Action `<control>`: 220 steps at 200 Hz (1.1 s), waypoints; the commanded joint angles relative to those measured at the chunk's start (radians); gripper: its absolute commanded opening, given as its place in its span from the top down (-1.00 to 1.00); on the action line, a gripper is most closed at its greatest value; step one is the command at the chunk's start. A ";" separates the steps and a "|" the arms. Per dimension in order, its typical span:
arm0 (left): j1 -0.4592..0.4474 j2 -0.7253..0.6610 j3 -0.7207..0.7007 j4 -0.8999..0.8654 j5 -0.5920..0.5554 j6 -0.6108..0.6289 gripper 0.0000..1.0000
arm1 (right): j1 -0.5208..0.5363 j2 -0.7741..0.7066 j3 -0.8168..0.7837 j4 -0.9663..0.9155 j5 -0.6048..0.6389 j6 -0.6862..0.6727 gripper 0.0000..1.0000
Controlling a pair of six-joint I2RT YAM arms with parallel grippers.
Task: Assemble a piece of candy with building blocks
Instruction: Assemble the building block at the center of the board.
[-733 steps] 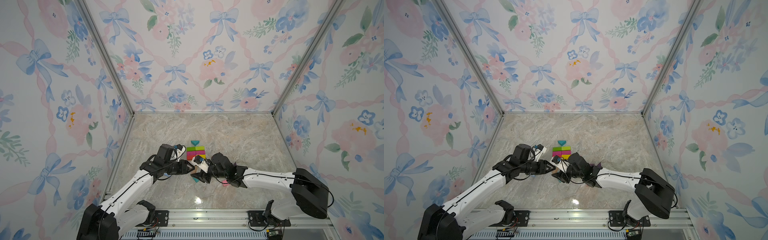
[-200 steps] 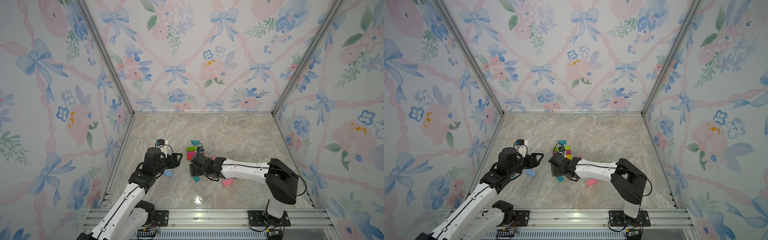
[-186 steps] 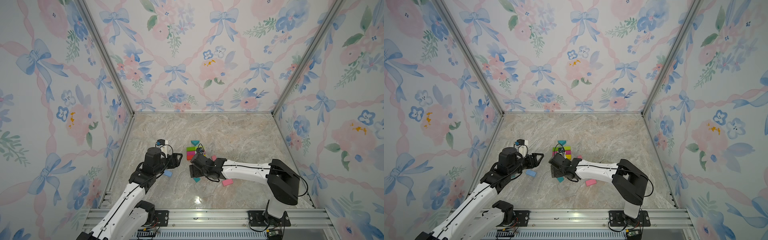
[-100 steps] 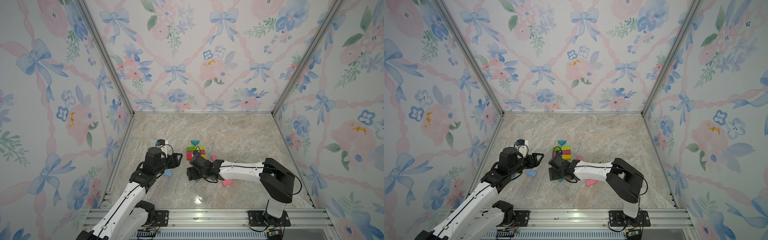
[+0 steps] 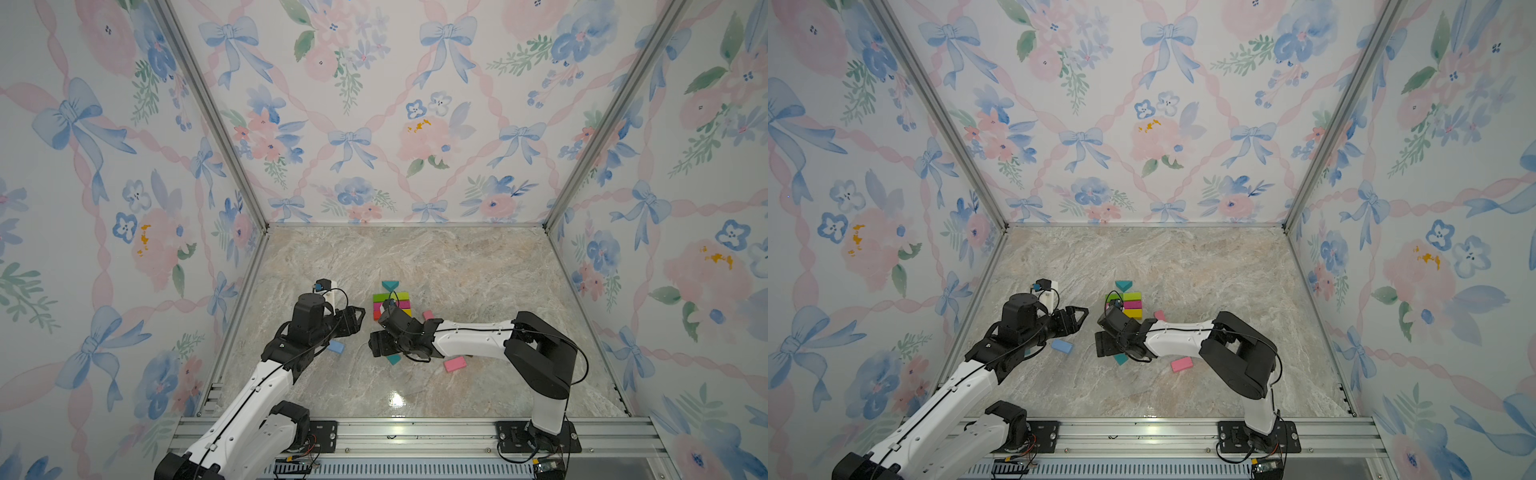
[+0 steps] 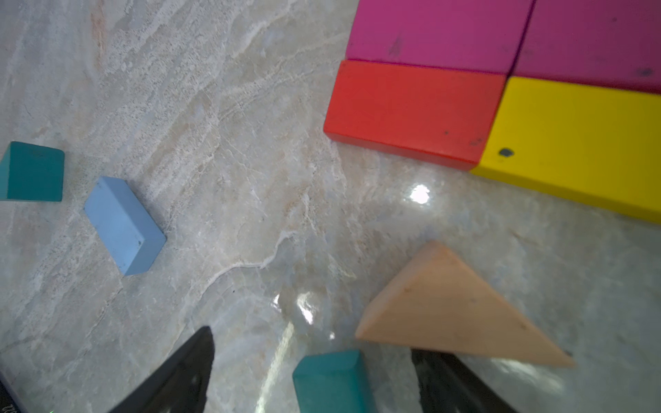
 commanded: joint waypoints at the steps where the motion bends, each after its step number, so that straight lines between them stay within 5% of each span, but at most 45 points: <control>1: 0.000 0.002 -0.007 0.016 -0.012 -0.001 -0.42 | -0.018 0.044 0.007 -0.022 -0.016 -0.007 -0.73; 220: 0.000 0.016 -0.028 0.034 -0.016 -0.011 -0.42 | -0.057 0.054 0.020 -0.009 -0.031 -0.054 -0.73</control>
